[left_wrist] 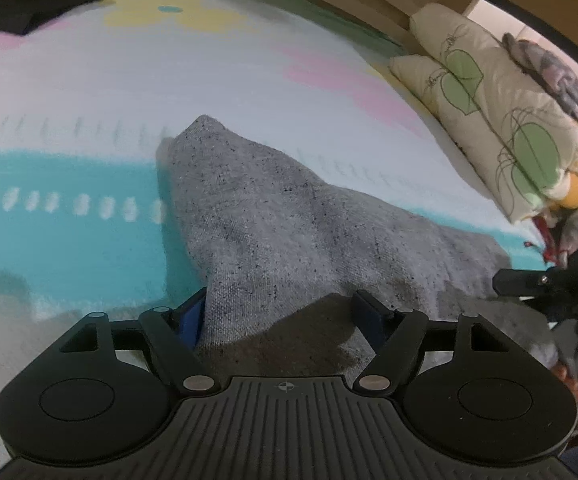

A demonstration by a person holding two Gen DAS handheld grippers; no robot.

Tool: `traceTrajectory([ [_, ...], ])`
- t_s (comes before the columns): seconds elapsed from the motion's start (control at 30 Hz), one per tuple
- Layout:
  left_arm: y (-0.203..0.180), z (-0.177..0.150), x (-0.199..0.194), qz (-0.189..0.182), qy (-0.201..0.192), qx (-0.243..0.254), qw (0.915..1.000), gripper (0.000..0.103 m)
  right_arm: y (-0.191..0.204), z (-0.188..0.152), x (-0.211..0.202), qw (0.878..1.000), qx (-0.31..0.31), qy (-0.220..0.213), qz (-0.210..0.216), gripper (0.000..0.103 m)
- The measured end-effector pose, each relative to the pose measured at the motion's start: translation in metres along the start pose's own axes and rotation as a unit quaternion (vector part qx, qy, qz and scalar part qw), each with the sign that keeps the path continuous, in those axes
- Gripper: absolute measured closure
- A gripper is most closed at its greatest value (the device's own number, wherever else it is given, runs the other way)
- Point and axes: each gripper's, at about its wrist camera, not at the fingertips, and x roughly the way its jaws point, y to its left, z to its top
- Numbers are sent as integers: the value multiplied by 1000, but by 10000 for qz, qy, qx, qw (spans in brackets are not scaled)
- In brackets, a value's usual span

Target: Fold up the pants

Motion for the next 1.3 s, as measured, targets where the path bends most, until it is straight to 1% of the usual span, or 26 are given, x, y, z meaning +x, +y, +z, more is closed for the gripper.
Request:
traceTrajectory([
  [0.03, 1, 0, 2, -9, 36, -23, 10000, 31, 0, 0, 0, 10000, 8, -14, 4, 0],
  [0.07, 1, 1, 3, 34, 58, -10, 10000, 37, 0, 0, 0, 10000, 20, -28, 4, 0],
  [0.1, -1, 2, 2, 170, 35, 12, 9998, 57, -1, 0, -1, 10000, 38, -43, 6, 0],
  [0.13, -1, 3, 0, 209, 5, 5, 9998, 65, -1, 0, 0, 10000, 68, -63, 0, 0],
  [0.17, -3, 3, -1, 189, -47, -51, 9998, 79, -1, 0, 0, 9999, 83, -72, -20, 0],
  [0.2, -7, 3, -6, 265, -144, -44, 9995, 81, 1, 0, 0, 9999, 105, -91, -72, 0],
  [0.23, -14, 2, -8, 379, -189, 98, 9991, 82, 4, -1, 0, 9998, 103, -117, -146, 1],
  [0.27, -22, 1, -10, 524, -253, 300, 9979, 82, 10, -2, 1, 9994, 17, -142, -326, 11],
  [0.3, -28, -1, -13, 604, -328, 477, 9965, 83, 18, -4, 1, 9976, -176, -158, -643, 31],
  [0.33, -35, -3, -17, 677, -430, 666, 9945, 83, 27, -6, 2, 9941, -367, -179, -1008, 38],
  [0.37, -40, -5, -21, 698, -499, 782, 9932, 83, 32, -8, 1, 9919, -464, -204, -1166, 43],
  [0.4, -43, -5, -26, 657, -582, 851, 9925, 84, 35, -10, -1, 9921, -412, -267, -1155, 52],
  [0.43, -44, -4, -31, 584, -651, 831, 9927, 84, 35, -11, -5, 9924, -301, -371, -1138, 56],
  [0.5, -42, 1, -39, 458, -722, 721, 9937, 84, 37, -12, -11, 9927, -76, -535, -1081, 60],
  [0.53, -41, 5, -43, 462, -778, 712, 9933, 84, 41, -12, -13, 9921, -67, -583, -1109, 60],
  [0.6, -39, 13, -53, 638, -984, 778, 9901, 84, 55, -9, -15, 9910, -221, -667, -1138, 61],
  [0.7, -24, 33, -67, 710, -1216, 645, 9879, 84, 82, 3, -14, 9917, -413, -853, -872, 61],
  [0.77, -8, 52, -72, 799, -1305, 558, 9867, 84, 104, 19, -6, 9907, -616, -935, -776, 61],
  [0.9, 19, 88, -62, 1030, -1383, 387, 9843, 84, 126, 60, 27, 9910, -756, -874, -670, 61],
  [1.0, 43, 105, -40, 1232, -1208, 275, 9846, 83, 132, 87, 63, 9921, -764, -729, -685, 61],
  [1.1, 69, 108, -9, 1386, -712, -215, 9876, 79, 131, 102, 101, 9913, -829, -538, -867, 57],
  [1.13, 79, 107, 4, 1523, -493, -387, 9863, 78, 128, 105, 113, 9909, -796, -467, -976, 54],
  [1.17, 86, 104, 12, 1625, -420, -445, 9848, 72, 123, 107, 124, 9899, -766, -386, -1133, 49],
  [1.23, 97, 96, 19, 1503, -502, -473, 9862, 65, 112, 108, 141, 9822, -779, -309, -1681, 40],
  [1.27, 100, 93, 20, 1480, -559, -521, 9860, 60, 106, 108, 147, 9781, -815, -309, -1889, 30],
  [1.3, 100, 93, 19, 1477, -576, -573, 9857, 58, 101, 108, 150, 9772, -811, -333, -1935, 28],
])
